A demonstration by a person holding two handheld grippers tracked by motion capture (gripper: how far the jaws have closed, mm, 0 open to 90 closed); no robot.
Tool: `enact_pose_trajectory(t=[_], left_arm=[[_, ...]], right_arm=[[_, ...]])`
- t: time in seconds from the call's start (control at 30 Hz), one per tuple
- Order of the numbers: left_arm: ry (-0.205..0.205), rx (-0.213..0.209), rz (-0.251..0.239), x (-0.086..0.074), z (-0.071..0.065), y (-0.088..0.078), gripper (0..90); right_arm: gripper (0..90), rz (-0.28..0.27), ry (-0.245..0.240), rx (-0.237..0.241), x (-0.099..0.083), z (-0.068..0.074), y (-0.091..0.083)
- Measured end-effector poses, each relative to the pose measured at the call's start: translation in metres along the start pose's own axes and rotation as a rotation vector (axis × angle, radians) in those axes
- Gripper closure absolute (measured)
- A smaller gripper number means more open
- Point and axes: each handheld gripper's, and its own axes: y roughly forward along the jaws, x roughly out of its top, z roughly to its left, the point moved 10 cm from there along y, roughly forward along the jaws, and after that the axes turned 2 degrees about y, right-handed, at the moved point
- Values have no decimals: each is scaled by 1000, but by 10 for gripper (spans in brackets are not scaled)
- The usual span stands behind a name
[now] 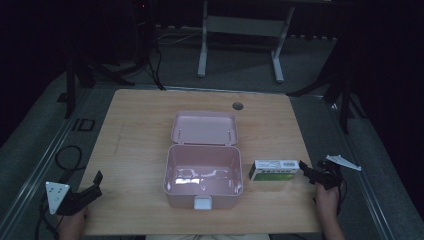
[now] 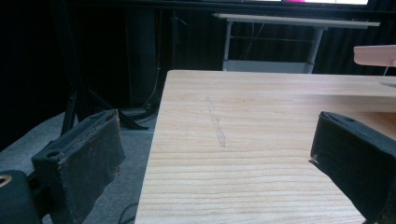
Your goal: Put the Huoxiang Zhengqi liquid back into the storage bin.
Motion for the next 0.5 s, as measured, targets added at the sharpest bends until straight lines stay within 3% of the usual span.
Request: enact_pose_trajectory(t=[0.17,0.3,0.5], left_arm=[[3,2,2,0,0,0,26],[1,2,3,0,0,0,26],[-2,2,4,0,0,0,26]], right_arm=[[136,28,-18,1,-1,1,3],[136,103,-55,44,-5,7,7],[132,183,-100,59,-7,10,7]])
